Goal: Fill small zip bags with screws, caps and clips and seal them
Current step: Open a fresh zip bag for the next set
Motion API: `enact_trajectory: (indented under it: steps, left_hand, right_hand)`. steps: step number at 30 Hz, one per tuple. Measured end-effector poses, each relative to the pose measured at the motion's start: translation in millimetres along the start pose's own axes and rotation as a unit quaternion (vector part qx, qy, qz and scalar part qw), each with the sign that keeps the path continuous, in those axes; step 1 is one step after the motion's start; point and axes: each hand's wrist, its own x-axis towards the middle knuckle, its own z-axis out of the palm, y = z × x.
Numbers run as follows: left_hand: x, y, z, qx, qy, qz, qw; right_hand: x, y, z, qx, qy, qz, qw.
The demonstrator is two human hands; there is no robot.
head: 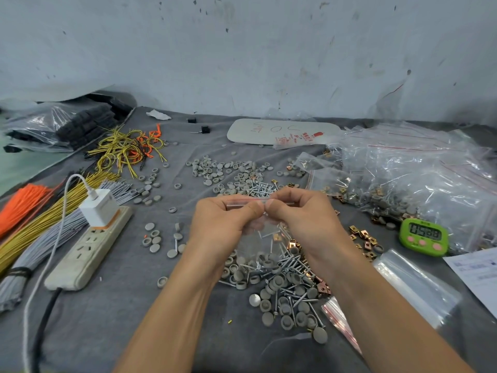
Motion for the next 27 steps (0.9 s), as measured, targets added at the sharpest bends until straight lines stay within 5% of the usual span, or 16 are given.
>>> enact_trajectory:
  steps: [12,27]
  left_hand:
    - [3,0,-6,-0.041,0.076,-0.014,0.996]
    - [-1,6,-6,-0.08,0.105,-0.012,0.991]
  right_hand:
    - [-2,-4,-8,0.051,0.022,0.062,0.997]
    - [-2,-6,-11,0.066,0.053,0.034,0.996]
